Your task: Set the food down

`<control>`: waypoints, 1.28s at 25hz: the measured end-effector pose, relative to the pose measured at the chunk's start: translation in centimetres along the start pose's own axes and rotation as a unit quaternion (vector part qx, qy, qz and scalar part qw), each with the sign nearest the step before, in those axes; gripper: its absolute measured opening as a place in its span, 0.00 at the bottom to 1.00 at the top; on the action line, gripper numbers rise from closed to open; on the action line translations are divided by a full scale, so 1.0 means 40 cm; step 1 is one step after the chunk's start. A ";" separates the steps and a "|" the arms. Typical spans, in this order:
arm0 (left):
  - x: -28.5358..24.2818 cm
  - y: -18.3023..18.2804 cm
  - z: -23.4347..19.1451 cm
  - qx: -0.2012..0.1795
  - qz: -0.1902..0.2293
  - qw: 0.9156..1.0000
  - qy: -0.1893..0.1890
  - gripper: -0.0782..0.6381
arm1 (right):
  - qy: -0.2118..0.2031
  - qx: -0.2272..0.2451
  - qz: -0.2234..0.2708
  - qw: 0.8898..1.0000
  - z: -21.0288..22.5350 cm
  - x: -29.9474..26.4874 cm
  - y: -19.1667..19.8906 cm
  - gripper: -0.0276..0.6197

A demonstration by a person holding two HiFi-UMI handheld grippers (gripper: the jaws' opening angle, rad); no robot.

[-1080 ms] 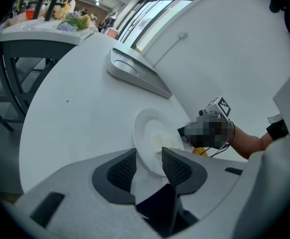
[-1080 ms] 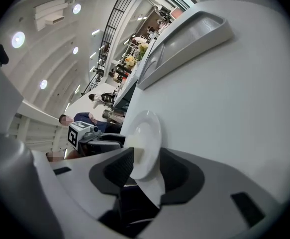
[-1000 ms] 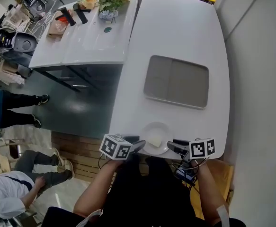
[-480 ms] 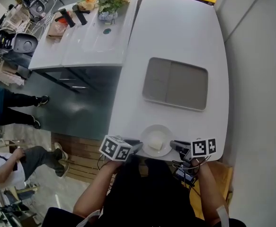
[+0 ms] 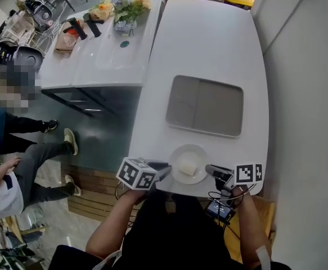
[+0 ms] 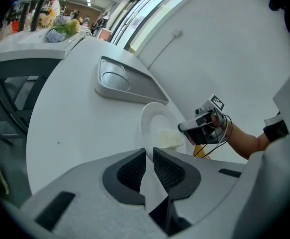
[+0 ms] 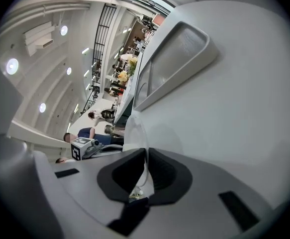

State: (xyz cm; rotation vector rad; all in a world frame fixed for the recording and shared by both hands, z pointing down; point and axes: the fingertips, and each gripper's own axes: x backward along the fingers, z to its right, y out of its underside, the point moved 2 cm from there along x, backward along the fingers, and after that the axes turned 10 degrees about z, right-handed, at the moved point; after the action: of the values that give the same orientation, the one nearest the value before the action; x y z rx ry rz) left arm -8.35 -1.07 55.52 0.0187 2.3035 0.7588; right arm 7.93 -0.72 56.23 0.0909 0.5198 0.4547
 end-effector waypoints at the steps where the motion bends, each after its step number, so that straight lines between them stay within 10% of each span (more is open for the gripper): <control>1: -0.006 -0.017 0.000 -0.007 0.001 1.000 0.000 0.17 | -0.002 0.002 0.007 1.000 -0.003 0.004 -0.015 0.08; 20: -0.186 -0.447 -0.004 -0.142 0.029 0.989 -0.003 0.17 | 0.001 0.058 0.126 0.990 0.009 0.055 -0.424 0.08; 32: -0.304 -0.504 -0.081 -0.155 -0.002 0.987 -0.030 0.17 | 0.050 0.064 0.115 0.990 0.092 0.005 -0.517 0.08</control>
State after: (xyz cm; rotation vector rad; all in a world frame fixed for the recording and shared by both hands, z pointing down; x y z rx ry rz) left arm 2.65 -22.09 54.34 -0.1043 2.1058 1.0917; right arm 18.12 -19.06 55.26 0.2547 0.6402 0.6541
